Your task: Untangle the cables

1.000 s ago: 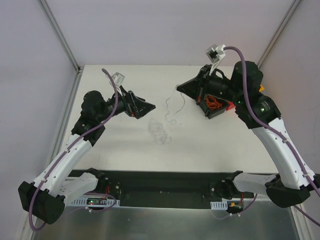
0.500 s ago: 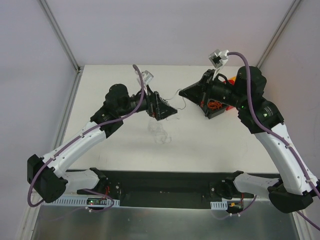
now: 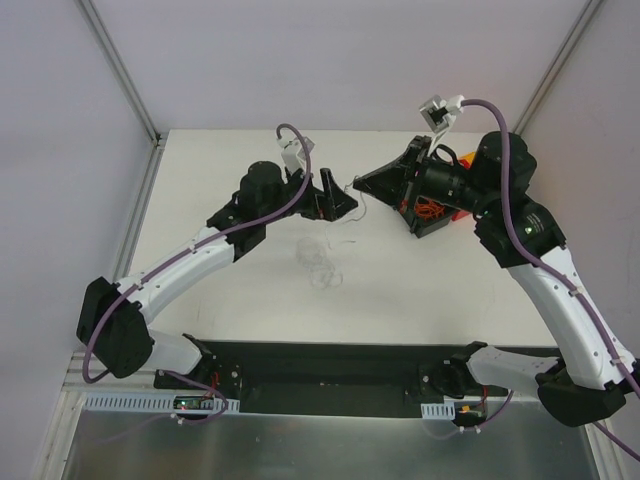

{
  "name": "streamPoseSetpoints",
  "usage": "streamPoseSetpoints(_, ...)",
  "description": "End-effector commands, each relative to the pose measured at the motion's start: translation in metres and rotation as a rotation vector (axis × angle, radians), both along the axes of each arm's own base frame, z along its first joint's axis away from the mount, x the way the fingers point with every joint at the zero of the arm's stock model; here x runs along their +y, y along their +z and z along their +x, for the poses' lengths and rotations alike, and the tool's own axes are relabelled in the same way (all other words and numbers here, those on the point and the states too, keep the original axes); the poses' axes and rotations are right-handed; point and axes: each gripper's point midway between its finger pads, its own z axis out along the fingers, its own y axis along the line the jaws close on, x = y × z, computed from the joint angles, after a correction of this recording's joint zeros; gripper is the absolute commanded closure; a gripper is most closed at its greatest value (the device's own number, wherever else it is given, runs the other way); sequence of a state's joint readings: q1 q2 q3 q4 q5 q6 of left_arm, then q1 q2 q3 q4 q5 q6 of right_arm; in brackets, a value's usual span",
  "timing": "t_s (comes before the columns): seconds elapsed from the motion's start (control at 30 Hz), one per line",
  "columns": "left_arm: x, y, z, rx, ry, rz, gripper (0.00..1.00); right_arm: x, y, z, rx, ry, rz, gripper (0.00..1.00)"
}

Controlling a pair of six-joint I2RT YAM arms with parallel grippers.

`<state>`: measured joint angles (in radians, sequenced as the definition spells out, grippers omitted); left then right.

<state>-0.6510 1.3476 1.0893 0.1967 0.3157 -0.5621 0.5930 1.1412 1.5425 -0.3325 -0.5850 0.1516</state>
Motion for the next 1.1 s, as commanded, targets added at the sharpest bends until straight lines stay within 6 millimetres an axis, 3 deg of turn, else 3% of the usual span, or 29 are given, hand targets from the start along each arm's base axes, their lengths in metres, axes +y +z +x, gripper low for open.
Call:
streamPoseSetpoints(0.0, 0.002, -0.017, 0.030, 0.011, 0.105, 0.045, 0.12, -0.001, 0.053, -0.021, -0.082, 0.063, 0.140, 0.99)
streamPoseSetpoints(0.07, 0.006, -0.038, 0.041, 0.053, 0.124, 0.081, 0.22, -0.004, 0.066, -0.024, -0.104, 0.060, 0.160, 1.00)
streamPoseSetpoints(0.13, 0.016, -0.061, 0.049, 0.125, 0.135, 0.079, 0.44, -0.008, 0.078, -0.028, -0.132, 0.055, 0.177, 1.00)
streamPoseSetpoints(0.27, 0.026, -0.078, 0.045, 0.135, 0.101, 0.042, 0.75, -0.014, 0.090, -0.029, -0.166, 0.022, 0.180, 1.00)
streamPoseSetpoints(0.3, 0.028, -0.078, 0.041, 0.130, 0.091, 0.043, 0.78, -0.015, 0.091, -0.026, -0.171, 0.010, 0.179, 1.00)
streamPoseSetpoints(0.4, 0.030, -0.074, 0.024, 0.094, 0.031, 0.019, 0.77, -0.015, 0.088, -0.018, -0.165, -0.026, 0.165, 1.00)
streamPoseSetpoints(0.5, 0.036, -0.066, 0.002, 0.056, -0.008, -0.008, 0.68, -0.014, 0.085, -0.013, -0.155, -0.039, 0.154, 1.00)
streamPoseSetpoints(0.7, 0.048, 0.009, -0.046, -0.162, -0.113, -0.138, 0.25, -0.015, 0.079, -0.018, -0.174, -0.014, 0.112, 1.00)
streamPoseSetpoints(0.77, 0.049, 0.038, -0.064, -0.250, -0.173, -0.180, 0.17, -0.017, 0.074, -0.020, -0.178, -0.010, 0.094, 1.00)
streamPoseSetpoints(0.9, 0.050, 0.077, -0.088, -0.356, -0.270, -0.216, 0.19, -0.018, 0.070, -0.024, -0.186, 0.003, 0.073, 1.00)
streamPoseSetpoints(1.07, 0.054, 0.093, -0.090, -0.372, -0.249, -0.234, 0.40, -0.019, 0.072, -0.026, -0.182, -0.001, 0.087, 0.99)
